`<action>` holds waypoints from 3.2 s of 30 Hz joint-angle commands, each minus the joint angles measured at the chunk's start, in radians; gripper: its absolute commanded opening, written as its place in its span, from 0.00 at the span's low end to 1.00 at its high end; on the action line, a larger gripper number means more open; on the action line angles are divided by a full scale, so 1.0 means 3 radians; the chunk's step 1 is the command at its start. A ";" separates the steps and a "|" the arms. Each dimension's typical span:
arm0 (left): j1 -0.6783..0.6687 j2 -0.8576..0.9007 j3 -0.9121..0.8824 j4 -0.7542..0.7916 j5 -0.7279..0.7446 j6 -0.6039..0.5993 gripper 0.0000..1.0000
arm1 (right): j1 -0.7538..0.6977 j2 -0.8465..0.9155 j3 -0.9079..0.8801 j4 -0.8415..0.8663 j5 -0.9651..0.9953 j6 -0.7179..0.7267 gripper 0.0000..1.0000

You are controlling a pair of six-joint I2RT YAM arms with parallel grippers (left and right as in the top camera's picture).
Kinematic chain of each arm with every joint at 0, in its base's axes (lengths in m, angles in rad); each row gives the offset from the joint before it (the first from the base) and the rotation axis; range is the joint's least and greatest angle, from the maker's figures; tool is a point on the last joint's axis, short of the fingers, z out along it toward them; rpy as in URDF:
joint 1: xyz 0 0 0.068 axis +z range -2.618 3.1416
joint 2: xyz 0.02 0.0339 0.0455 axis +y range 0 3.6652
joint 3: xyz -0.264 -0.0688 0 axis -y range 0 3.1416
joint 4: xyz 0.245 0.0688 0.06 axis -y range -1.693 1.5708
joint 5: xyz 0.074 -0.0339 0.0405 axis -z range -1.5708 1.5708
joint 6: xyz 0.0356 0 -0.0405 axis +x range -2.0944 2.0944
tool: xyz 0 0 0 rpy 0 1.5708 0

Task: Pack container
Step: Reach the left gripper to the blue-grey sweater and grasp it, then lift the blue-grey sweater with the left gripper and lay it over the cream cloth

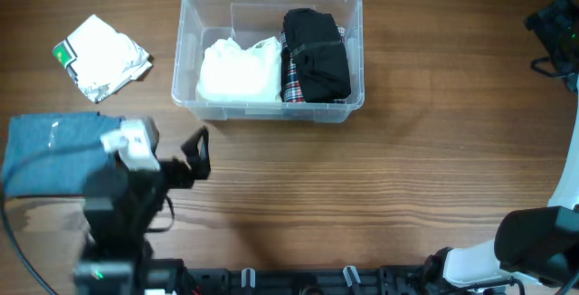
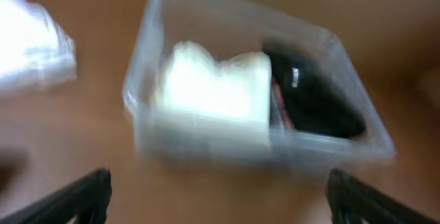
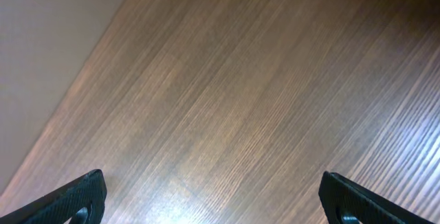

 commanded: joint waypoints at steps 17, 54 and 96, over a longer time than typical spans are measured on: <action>0.1119 0.2312 0.2441 -0.2227 -0.1558 -0.0352 0.99 | 0.0013 0.0014 -0.0015 0.0005 -0.0006 0.0052 1.00; 0.0884 0.4709 0.2232 -0.1286 -0.2177 0.1044 0.42 | 0.0013 0.0014 -0.0015 0.0005 -0.0006 0.0052 1.00; 0.0454 0.3443 0.4098 -0.2121 -0.1213 0.2124 0.04 | 0.0013 0.0015 -0.0015 0.0005 -0.0006 0.0051 1.00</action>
